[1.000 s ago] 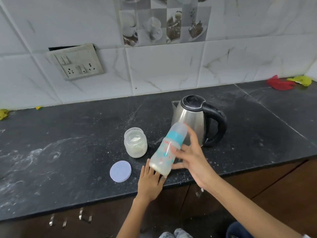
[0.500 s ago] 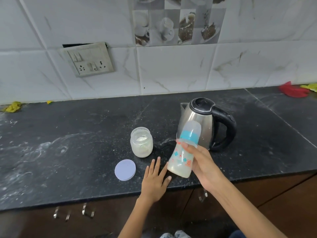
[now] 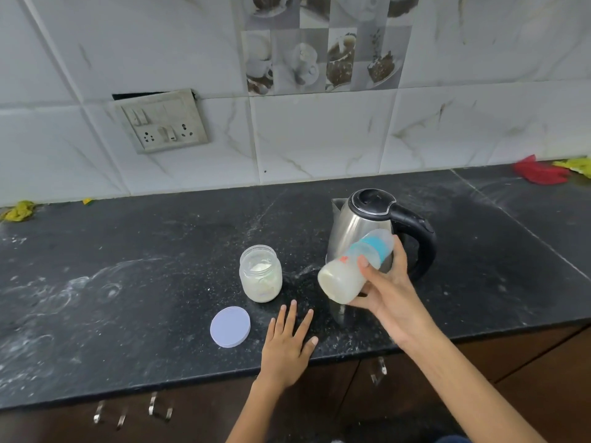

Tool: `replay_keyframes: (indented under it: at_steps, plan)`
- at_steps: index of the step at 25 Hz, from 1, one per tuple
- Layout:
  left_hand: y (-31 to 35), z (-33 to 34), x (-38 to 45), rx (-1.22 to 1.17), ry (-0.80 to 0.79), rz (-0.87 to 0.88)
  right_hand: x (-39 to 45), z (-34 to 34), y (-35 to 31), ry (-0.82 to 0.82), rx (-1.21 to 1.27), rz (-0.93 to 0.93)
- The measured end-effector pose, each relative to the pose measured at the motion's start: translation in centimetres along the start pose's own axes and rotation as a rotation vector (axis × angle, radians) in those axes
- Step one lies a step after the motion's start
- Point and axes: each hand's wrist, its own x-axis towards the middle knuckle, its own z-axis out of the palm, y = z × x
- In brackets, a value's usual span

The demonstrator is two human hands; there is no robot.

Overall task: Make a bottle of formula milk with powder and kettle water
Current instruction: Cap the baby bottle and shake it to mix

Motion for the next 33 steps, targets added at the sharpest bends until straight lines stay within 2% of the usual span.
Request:
replay_keyframes:
  at_steps: [4, 7, 11, 14, 17, 21, 24, 28, 31, 33]
  plan:
    - [0.0, 0.0, 0.0, -0.011, 0.016, -0.009, -0.6, 1.4, 1.5, -0.106, -0.017, 0.015]
    - [-0.1, 0.0, 0.1, -0.005, 0.012, -0.001, 0.4, 1.0, 0.7, 0.043, 0.155, -0.057]
    - [0.1, -0.1, 0.0, -0.007, 0.004, -0.010, 0.1, 1.0, 1.7, -0.061, 0.100, 0.020]
    - [0.0, -0.2, 0.0, -0.001, 0.010, -0.001, 0.2, 0.5, 1.5, 0.037, 0.154, -0.045]
    - [0.1, -0.1, -0.1, -0.021, 0.026, 0.003, -0.3, 0.8, 2.2, -0.071, -0.004, -0.001]
    - [0.0, -0.1, 0.0, 0.004, 0.018, 0.003, 0.3, 0.5, 1.6, 0.049, 0.062, -0.076]
    - [0.1, 0.1, 0.0, 0.003, 0.011, -0.009, 0.1, 0.7, 1.9, -0.041, -0.060, -0.018]
    - [-0.1, 0.1, 0.1, 0.002, 0.015, -0.001, 0.5, -0.2, 1.3, 0.061, 0.004, -0.083]
    - [0.0, 0.1, 0.0, -0.013, 0.015, -0.007, 0.0, 0.1, 2.1, -0.030, -0.140, -0.013]
    - [-0.1, 0.1, 0.1, -0.010, 0.016, -0.008, 0.1, 0.0, 2.1, 0.023, -0.139, -0.045]
